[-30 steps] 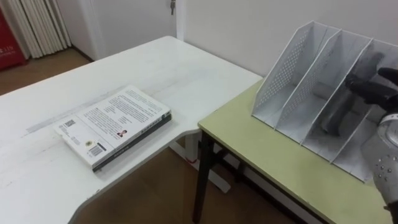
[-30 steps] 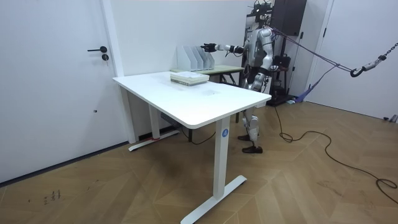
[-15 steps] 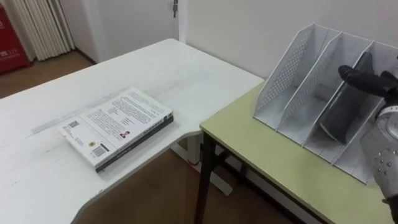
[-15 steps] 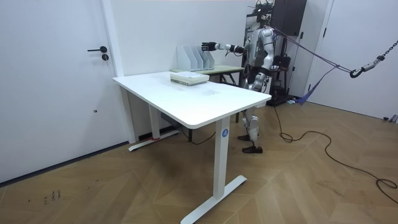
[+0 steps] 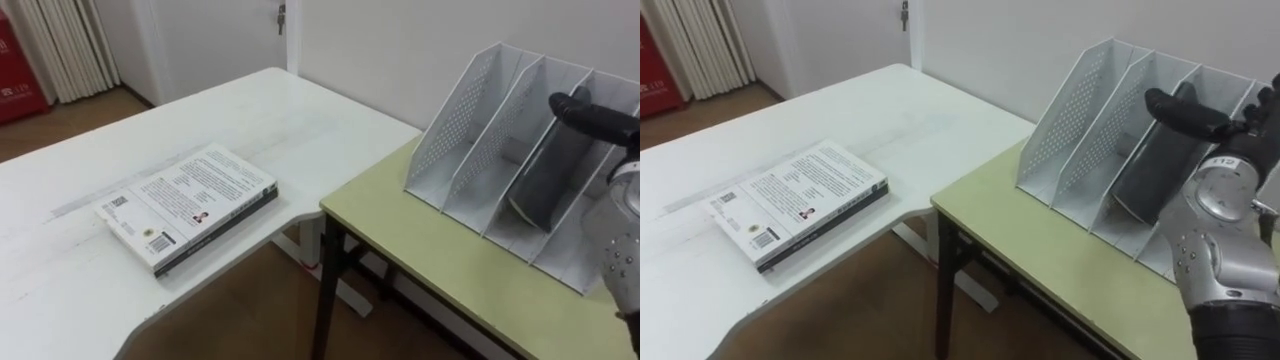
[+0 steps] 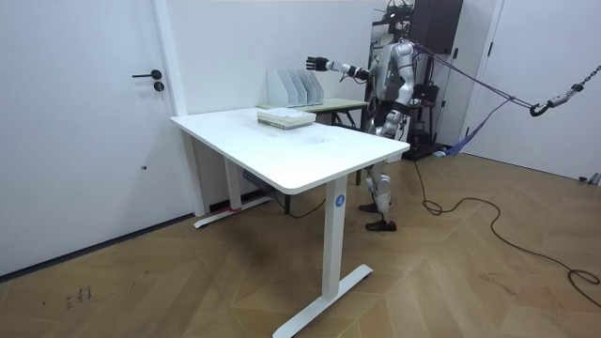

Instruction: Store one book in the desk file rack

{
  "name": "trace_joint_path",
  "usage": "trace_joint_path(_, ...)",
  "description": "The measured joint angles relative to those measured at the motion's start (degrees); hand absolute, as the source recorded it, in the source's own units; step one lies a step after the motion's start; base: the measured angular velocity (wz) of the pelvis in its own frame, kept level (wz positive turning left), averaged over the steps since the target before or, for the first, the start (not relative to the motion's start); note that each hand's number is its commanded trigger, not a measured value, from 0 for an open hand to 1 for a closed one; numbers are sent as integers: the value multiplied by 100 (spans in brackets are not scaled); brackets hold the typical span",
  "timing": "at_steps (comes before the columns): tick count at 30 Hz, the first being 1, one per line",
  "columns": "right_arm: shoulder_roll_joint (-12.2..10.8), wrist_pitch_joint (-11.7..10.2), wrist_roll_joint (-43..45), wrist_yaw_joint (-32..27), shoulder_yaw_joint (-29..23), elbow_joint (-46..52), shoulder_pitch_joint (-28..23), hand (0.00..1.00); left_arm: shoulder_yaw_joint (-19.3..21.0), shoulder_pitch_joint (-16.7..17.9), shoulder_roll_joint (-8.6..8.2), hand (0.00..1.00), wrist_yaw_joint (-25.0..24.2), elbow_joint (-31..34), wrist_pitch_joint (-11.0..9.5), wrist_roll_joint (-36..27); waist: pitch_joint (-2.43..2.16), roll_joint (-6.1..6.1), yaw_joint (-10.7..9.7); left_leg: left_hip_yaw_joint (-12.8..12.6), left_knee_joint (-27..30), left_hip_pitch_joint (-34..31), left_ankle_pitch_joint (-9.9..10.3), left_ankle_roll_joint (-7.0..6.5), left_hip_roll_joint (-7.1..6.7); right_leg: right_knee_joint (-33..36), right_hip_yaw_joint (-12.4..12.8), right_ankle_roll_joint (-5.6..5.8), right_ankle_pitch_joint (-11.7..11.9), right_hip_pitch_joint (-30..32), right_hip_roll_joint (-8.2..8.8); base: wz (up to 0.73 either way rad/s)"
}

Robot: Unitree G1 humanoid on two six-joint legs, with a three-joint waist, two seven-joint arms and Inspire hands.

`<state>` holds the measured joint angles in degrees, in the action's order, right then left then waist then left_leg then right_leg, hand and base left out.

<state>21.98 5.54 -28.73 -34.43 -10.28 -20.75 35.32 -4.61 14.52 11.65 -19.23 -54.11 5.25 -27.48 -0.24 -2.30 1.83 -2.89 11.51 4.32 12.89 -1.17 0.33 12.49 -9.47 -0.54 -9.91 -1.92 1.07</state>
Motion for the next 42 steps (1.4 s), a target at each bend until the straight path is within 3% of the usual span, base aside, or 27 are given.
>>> trace_joint_path(5,20,-5,-36,381,51,934,-35,0,-11,-18,26,0,-26,-103,-73,-105,8,-12,-6,-46,-25,20,0,0,3,0,33,6,-7,5,-3,-4)
trace_joint_path(8,29,-36,-257,921,129,1726,-218,0,17,6,36,0,-61,-126,-127,-111,7,-16,1,-60,-29,23,1,1,9,-41,59,4,-4,-6,-14,0)
trace_joint_path(13,56,-75,-835,2523,402,2719,-983,0,202,64,61,0,-144,-161,-162,-108,4,-17,-10,-96,-50,48,4,5,33,-91,18,1,12,-95,-18,2)
trace_joint_path(17,145,19,-1114,3651,580,2890,-1201,0,462,92,109,0,-177,-290,-162,-107,6,-15,-15,-115,-95,50,6,7,87,-83,-8,-5,16,-82,-26,2)
trace_joint_path(19,296,56,-1122,4440,644,2927,-1208,0,613,104,139,0,-245,-414,-162,-99,7,-22,-8,-114,-93,54,7,12,94,-87,-35,-8,18,-89,-32,2)
trace_joint_path(23,575,57,-1068,5430,883,3137,-1362,0,621,73,236,0,-355,-454,-158,33,21,-90,29,-114,-96,45,8,22,85,-87,-41,-9,18,-87,-50,1)
trace_joint_path(27,698,185,-644,6498,1412,3274,-1627,0,553,-14,405,0,-428,-574,-149,72,-9,-205,32,-98,-84,53,19,41,98,-87,-10,-11,19,-94,-74,0)
trace_joint_path(32,884,314,-297,7396,1874,3273,-1856,0,386,-211,529,0,-515,-604,-23,70,26,-247,222,-142,-102,97,20,39,119,-90,-13,-12,20,-120,-54,-2)
trace_joint_path(34,934,315,128,7826,2166,3207,-2165,0,284,-372,594,0,-521,-626,26,76,61,-288,334,-112,-103,59,23,36,111,-90,-32,-13,21,-123,-47,9)
trace_joint_path(36,936,366,656,8127,2427,2908,-2540,0,175,-523,612,0,-517,-799,80,71,64,-300,407,-104,-72,14,23,35,102,-88,-109,-13,22,-120,-26,15)
trace_joint_path(38,930,507,1099,8354,2644,2453,-2894,0,21,-686,633,0,-516,-882,151,46,80,-275,509,-84,-27,-31,24,33,102,-89,-151,-13,22,-112,-10,15)
trace_joint_path(40,907,633,1867,8578,2901,1834,-3214,0,-114,-825,648,0,-516,-892,196,66,124,-209,632,-66,10,-81,24,32,102,-88,-171,-13,22,-80,-4,6)
trace_joint_path(42,902,678,2511,8723,2998,1498,-3490,0,-152,-862,644,0,-505,-905,186,62,118,-165,653,-20,10,-108,24,32,101,-81,-183,-13,22,-59,-6,2)
